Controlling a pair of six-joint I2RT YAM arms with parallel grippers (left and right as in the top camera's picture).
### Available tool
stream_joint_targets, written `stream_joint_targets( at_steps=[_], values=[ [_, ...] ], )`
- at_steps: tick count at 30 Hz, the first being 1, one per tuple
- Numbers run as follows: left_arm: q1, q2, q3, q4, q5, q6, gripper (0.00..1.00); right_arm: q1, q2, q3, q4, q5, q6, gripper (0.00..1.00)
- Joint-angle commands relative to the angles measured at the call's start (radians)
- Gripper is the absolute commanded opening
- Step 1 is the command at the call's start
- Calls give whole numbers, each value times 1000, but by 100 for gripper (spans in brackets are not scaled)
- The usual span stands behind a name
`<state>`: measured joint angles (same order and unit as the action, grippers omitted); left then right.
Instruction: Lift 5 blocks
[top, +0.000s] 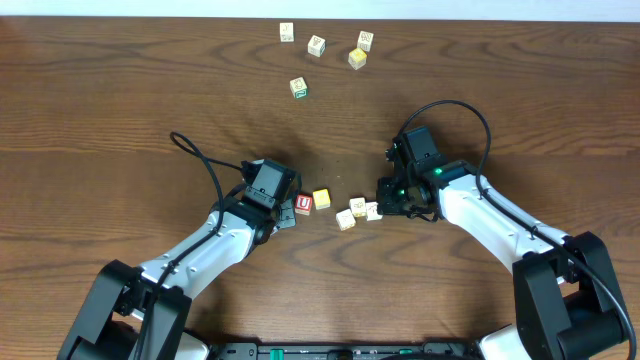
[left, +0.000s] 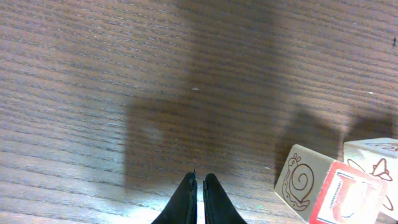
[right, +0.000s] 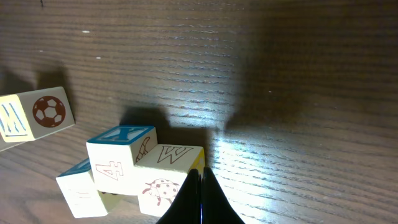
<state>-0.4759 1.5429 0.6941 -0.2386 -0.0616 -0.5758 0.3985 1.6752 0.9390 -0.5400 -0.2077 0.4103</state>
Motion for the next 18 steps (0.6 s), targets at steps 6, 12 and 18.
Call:
stream_joint_targets(
  at_steps=[6,12,18],
  values=[
    [0,-1,5,-4,10,-5,7,9,6,-1,-14,72,17,1],
    [0,-1,5,-4,10,-5,7,8,6,0,-99,154,74,1],
    [0,-1,5,-8,10,-5,7,14,6,0,-214,146,82,1]
  ],
)
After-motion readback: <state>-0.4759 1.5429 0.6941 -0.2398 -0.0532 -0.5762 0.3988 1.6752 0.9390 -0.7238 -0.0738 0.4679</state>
